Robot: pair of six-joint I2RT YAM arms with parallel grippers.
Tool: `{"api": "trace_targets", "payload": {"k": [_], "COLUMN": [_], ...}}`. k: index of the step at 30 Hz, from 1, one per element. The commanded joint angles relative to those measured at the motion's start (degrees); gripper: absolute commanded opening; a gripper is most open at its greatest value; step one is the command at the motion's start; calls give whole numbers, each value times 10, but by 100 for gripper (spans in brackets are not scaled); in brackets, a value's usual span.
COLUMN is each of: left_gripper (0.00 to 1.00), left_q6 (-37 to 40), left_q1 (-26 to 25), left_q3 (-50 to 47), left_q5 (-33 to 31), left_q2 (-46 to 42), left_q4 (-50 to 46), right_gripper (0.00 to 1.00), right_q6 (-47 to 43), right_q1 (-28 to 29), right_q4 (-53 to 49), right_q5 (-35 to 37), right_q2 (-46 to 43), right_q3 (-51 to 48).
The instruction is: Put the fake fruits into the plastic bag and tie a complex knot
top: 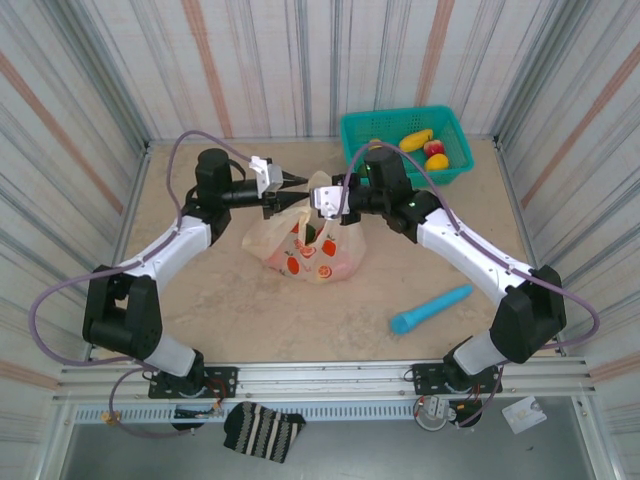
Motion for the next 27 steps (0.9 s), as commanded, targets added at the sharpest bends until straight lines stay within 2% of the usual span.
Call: {"api": "trace_targets", "payload": {"k": [1,8,14,27], "left_gripper": [36,36,37,39], "left_q6": [88,99,106,144], "left_q1": [-17,-30,-30,-31], "left_q3": [21,18,13,-4], "left_q5": [21,-3,-51,-82], "left_q2": [-14,-4,0,9], "left_q4": [-94,-95,-94,-97], "right_gripper": [0,0,0,0], "right_q6": [23,24,29,42], "right_q1": [-6,-6,-9,-9], "right_q4": [-1,-7,-15,-17], "right_q5": [-24,-30,-43,-57], "right_q2": [-17,-12,-13,-8], "right_q3": [10,18,19,25]}}
